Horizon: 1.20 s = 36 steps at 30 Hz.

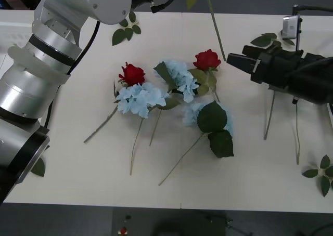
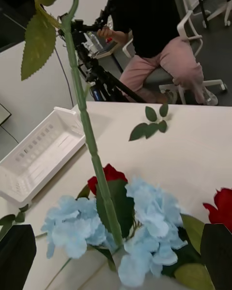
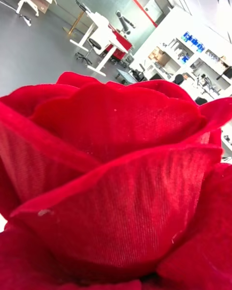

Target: Put the red flowers into the right box and the blue flowers into the left box

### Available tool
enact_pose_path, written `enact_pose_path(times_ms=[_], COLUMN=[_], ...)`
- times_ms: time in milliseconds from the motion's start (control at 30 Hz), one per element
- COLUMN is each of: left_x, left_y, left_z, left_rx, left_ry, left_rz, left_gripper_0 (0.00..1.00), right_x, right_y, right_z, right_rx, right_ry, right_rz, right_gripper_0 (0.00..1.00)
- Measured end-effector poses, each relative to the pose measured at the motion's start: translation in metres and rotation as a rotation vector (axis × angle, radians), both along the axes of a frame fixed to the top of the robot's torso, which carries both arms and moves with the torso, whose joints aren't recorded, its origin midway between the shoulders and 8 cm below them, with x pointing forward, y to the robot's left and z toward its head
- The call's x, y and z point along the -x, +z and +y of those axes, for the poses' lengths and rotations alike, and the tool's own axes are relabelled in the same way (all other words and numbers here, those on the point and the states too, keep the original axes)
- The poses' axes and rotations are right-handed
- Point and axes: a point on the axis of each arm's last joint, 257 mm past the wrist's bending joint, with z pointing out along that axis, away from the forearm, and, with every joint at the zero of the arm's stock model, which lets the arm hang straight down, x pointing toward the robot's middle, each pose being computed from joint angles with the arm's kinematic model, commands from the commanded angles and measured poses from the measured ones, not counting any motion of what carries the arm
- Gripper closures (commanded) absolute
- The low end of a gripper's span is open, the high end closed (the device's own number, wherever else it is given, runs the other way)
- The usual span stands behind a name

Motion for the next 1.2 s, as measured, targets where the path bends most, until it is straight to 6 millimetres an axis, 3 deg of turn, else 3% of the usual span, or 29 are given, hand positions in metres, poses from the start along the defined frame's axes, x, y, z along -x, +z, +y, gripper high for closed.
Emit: enact_pose_path(times_ms=[233, 567, 633, 700, 733, 767, 867, 1200], left_x=[0.0, 0.0, 0.0, 0.0, 0.0, 0.0, 0.0, 0.0], left_y=[0.0, 0.0, 0.0, 0.0, 0.0, 0.0, 0.0, 0.0], left_z=[0.0, 0.0, 0.0, 0.0, 0.0, 0.0, 0.0, 0.0], left_rx=[0.0, 0.0, 0.0, 0.0, 0.0, 0.0, 0.0, 0.0], left_ry=[0.0, 0.0, 0.0, 0.0, 0.0, 0.0, 0.0, 0.0], left_rz=[0.0, 0.0, 0.0, 0.0, 0.0, 0.0, 0.0, 0.0], left_gripper_0=[1.0, 1.0, 1.0, 1.0, 1.0, 1.0, 1.0, 1.0], right_x=[-0.024, -0.041, -0.043, -0.045, -0.046, -0.047, -0.05, -0.051], right_y=[0.023, 0.04, 0.042, 0.036, 0.033, 0.029, 0.021, 0.019], right_z=[0.039, 0.087, 0.093, 0.101, 0.104, 0.107, 0.113, 0.113], right_rx=[-0.005, 0.017, 0.015, 0.017, 0.019, 0.02, 0.027, 0.027], right_ry=[-0.036, -0.049, -0.054, -0.048, -0.046, -0.046, -0.038, -0.039], right_rz=[-0.093, -0.162, -0.171, -0.163, -0.156, -0.15, -0.132, -0.127], right_gripper_0=[0.0, 0.0, 0.21, 0.62, 0.78, 0.86, 1.0, 1.0])
